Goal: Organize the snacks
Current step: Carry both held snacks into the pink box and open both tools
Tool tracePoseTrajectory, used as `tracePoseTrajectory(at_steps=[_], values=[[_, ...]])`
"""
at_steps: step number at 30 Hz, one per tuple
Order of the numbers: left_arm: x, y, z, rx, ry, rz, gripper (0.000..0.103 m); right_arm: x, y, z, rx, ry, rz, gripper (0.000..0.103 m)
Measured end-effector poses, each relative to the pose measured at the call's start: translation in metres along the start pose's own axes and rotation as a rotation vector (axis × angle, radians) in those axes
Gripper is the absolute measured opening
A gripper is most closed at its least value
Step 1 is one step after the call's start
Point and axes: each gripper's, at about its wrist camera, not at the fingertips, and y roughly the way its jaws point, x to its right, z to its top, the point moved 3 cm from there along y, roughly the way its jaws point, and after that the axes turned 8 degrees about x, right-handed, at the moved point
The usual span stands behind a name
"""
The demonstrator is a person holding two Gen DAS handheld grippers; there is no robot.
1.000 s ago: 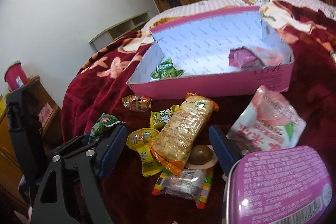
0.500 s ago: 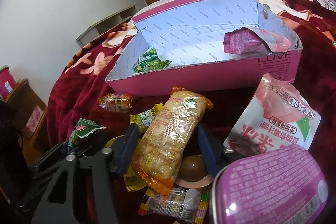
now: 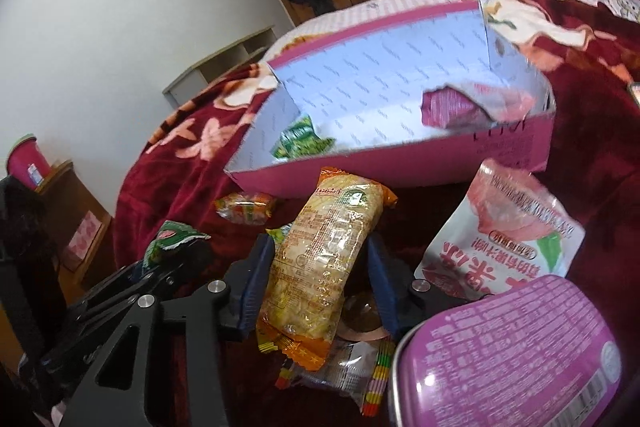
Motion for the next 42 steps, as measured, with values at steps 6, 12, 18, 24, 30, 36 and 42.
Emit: tracePoseTrajectory(at_steps=[6, 12, 18, 24, 30, 36, 42], values=[[0.008, 0.002, 0.011, 0.012, 0.024, -0.006, 0.046, -0.005, -0.014, 0.009, 0.036, -0.03, 0.022, 0.047], [0.018, 0.012, 0.027, 0.028, 0.049, -0.02, 0.046, -0.003, -0.021, 0.019, 0.058, -0.049, 0.02, 0.047], [0.029, 0.029, 0.044, 0.037, 0.072, -0.042, 0.046, 0.002, -0.025, 0.031, 0.071, -0.055, 0.021, 0.047], [0.039, 0.052, 0.06, 0.036, 0.094, -0.048, 0.046, 0.009, -0.027, 0.044, 0.087, -0.049, 0.012, 0.047], [0.05, 0.08, 0.07, 0.026, 0.111, -0.051, 0.046, 0.016, -0.026, 0.053, 0.094, -0.046, 0.0, 0.047], [0.053, 0.108, 0.078, 0.018, 0.13, -0.041, 0.046, 0.021, -0.022, 0.059, 0.089, -0.041, -0.007, 0.047], [0.05, 0.139, 0.076, -0.022, 0.123, -0.02, 0.046, 0.021, -0.019, 0.065, 0.088, -0.047, -0.015, 0.047]])
